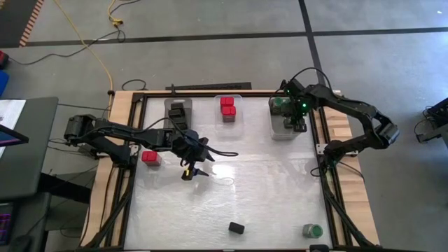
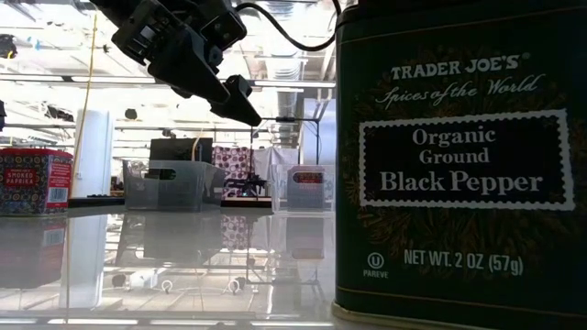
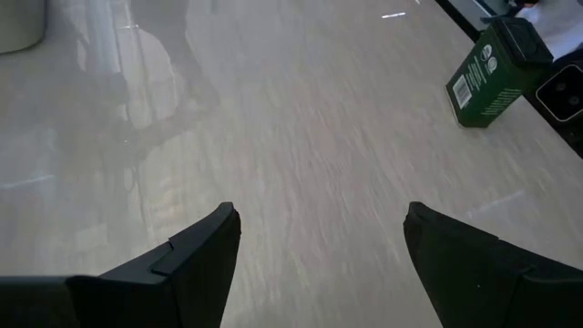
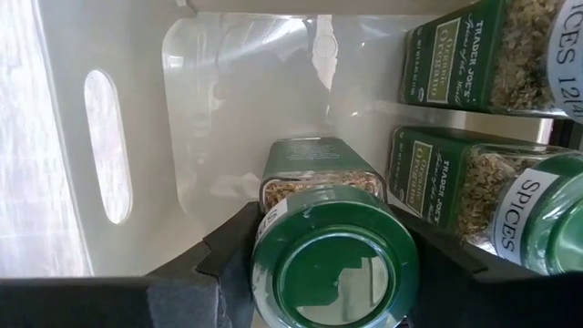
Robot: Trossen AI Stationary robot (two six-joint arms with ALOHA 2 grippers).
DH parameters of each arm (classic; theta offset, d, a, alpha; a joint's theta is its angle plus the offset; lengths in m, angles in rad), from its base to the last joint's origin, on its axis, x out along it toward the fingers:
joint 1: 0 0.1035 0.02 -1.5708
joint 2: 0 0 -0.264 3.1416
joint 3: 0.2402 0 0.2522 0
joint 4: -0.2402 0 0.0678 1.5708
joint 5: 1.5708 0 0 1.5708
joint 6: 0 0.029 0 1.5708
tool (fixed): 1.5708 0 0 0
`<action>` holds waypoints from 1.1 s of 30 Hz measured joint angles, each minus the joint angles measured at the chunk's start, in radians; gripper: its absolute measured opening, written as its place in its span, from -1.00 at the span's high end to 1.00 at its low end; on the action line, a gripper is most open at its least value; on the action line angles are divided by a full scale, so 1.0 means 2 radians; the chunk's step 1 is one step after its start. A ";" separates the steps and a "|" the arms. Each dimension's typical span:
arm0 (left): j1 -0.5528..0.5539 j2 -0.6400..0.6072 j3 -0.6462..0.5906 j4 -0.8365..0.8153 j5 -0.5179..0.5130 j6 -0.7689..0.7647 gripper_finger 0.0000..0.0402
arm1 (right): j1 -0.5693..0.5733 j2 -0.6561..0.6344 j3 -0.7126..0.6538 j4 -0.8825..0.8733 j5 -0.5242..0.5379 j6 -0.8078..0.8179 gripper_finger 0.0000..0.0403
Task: Sort spices by type
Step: Put the green seasoning bottle into the gray bin
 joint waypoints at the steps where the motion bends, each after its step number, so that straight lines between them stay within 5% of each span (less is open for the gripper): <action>1: 0.000 0.000 0.000 0.000 0.000 0.000 -0.48 | 0.000 0.000 0.000 0.000 0.000 0.000 -0.14; 33: 0.000 0.000 0.000 0.000 0.001 0.002 -0.48 | -0.003 0.000 0.000 0.012 0.001 0.013 -0.19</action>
